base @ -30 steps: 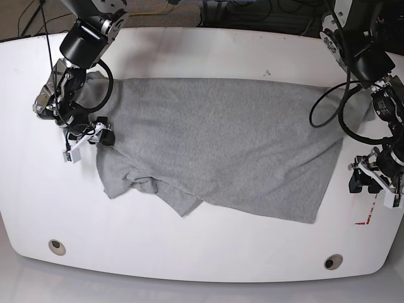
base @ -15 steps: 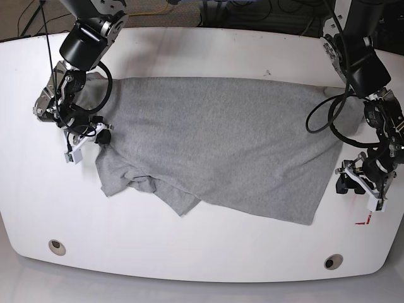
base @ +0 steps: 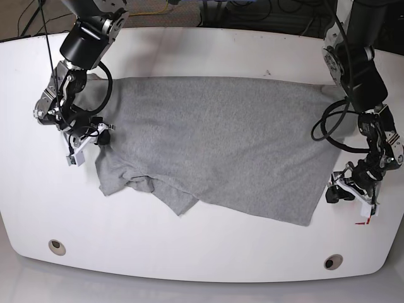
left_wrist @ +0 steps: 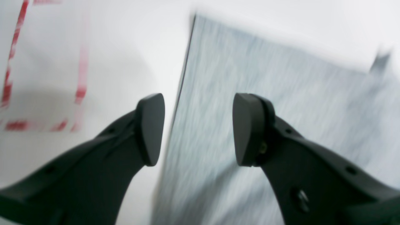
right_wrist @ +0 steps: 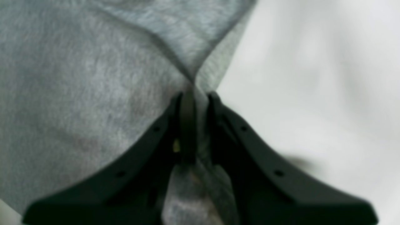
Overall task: Layout the t-shirt on the table in an organized manner, then fold the t-shirt properly
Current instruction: 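Move the left gripper along the shirt side and pinch its corner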
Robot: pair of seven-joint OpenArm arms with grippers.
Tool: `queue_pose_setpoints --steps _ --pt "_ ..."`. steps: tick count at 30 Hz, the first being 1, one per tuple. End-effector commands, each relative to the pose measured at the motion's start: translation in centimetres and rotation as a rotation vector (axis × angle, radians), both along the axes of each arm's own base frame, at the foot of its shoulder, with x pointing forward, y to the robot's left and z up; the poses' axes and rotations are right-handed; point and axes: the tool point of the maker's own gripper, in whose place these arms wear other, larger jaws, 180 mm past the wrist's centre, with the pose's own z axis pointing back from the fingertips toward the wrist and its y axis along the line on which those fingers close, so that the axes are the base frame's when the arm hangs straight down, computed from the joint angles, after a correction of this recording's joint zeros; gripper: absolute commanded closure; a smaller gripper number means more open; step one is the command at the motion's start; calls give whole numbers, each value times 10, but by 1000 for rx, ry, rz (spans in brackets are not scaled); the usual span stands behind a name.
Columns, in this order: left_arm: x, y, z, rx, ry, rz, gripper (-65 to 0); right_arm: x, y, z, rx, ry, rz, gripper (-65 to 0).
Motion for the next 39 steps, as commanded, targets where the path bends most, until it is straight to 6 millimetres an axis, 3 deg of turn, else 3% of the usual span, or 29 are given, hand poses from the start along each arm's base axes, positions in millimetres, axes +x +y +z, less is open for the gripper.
queue_pose_setpoints --steps 1,6,13,27,31,39 --pt "15 11 11 -33 -44 57 -314 13 -7 17 -10 -58 -6 -57" --pt "23 9 -8 -101 -31 109 -314 14 -6 17 -9 -59 -6 -57" --pt "25 -13 -35 -58 13 46 -312 8 -7 14 -15 -50 -4 -57" --pt "25 -14 -39 -44 33 62 -314 1 -7 12 -21 -44 -3 -57" --pt "27 -9 -30 -23 10 62 -312 1 -7 11 -21 -43 -3 -57" --pt "15 7 -38 5 55 71 -315 0 -7 11 -21 -41 -3 -57"
